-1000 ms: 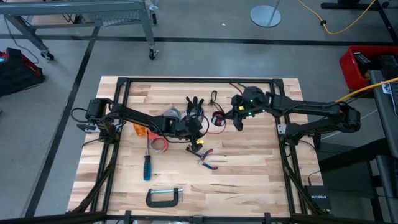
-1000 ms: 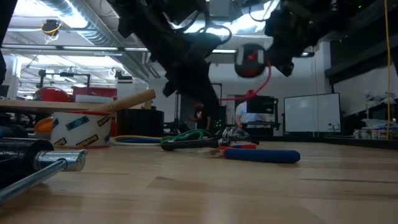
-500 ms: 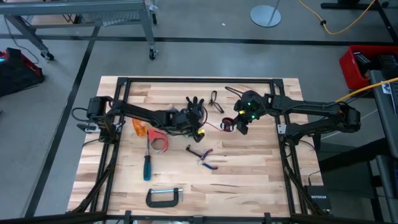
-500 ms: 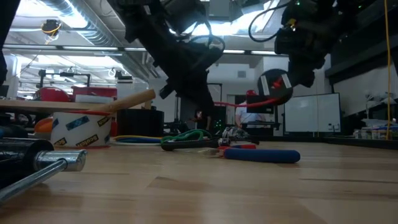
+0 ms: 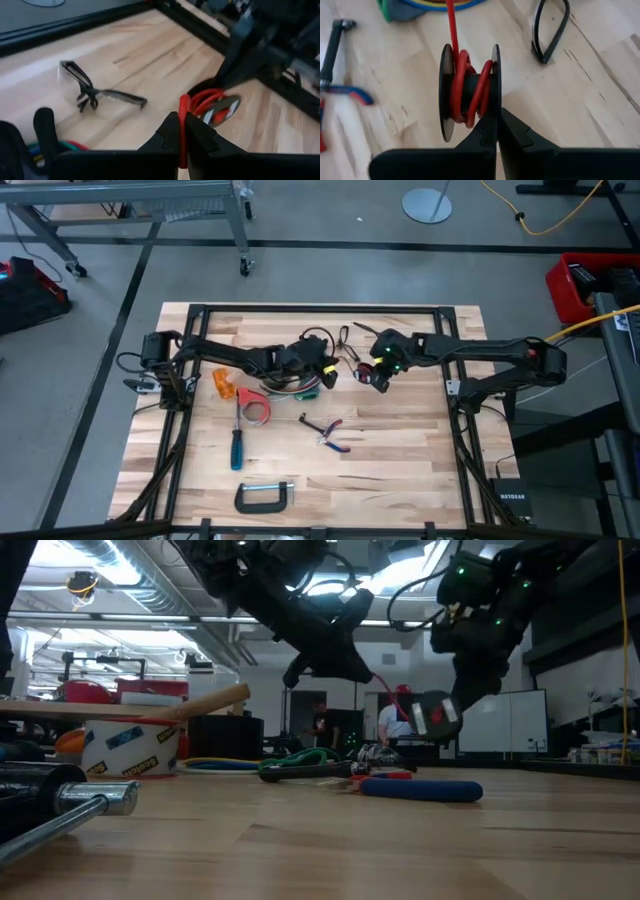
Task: Coil cords
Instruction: Coil the red wire onto the black spool
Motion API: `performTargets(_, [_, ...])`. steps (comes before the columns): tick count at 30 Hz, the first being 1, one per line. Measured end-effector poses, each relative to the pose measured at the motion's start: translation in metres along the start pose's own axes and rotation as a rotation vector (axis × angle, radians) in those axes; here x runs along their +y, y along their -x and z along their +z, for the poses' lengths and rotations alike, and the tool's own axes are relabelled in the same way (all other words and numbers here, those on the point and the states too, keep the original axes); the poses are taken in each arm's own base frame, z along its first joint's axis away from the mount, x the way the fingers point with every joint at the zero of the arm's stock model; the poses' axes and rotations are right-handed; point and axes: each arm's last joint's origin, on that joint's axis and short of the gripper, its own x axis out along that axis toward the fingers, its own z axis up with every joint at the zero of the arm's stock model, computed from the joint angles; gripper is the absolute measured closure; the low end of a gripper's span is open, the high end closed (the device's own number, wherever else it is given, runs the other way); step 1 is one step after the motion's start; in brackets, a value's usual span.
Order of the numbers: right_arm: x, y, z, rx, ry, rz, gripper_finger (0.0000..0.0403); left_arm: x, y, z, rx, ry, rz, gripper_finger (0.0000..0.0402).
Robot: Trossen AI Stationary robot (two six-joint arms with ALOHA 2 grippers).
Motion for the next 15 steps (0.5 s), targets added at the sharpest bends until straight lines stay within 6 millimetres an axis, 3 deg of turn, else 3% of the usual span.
performTargets(15, [0.002, -0.043, 0.027, -0.185, -0.075, 0.047, 0.0398, 0.01, -0.004, 0.015, -0.086, 0.06, -0.005, 0.0402])
